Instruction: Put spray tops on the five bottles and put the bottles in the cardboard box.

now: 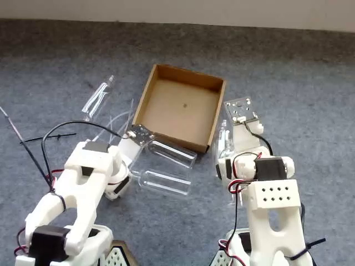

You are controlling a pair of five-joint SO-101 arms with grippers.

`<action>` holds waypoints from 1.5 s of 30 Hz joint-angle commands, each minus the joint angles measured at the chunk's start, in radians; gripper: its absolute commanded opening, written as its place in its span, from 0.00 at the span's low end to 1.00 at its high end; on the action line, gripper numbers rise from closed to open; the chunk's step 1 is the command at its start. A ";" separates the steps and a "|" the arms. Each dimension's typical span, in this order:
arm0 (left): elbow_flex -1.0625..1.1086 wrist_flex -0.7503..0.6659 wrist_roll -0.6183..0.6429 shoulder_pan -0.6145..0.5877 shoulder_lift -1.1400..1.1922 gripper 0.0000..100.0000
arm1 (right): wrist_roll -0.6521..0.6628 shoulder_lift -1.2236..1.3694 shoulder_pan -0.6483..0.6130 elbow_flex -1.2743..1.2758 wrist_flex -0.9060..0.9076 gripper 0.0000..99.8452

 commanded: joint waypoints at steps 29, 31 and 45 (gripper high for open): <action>-0.638 0.215 -0.984 -0.966 0.120 0.00 | -0.003 -0.021 -0.007 -0.005 0.007 0.02; -0.578 0.121 -1.033 -0.970 0.166 0.00 | -0.003 -0.021 -0.007 -0.005 0.007 0.02; -0.496 -0.176 -1.074 -0.974 0.361 0.17 | -0.003 -0.021 -0.007 -0.005 0.008 0.02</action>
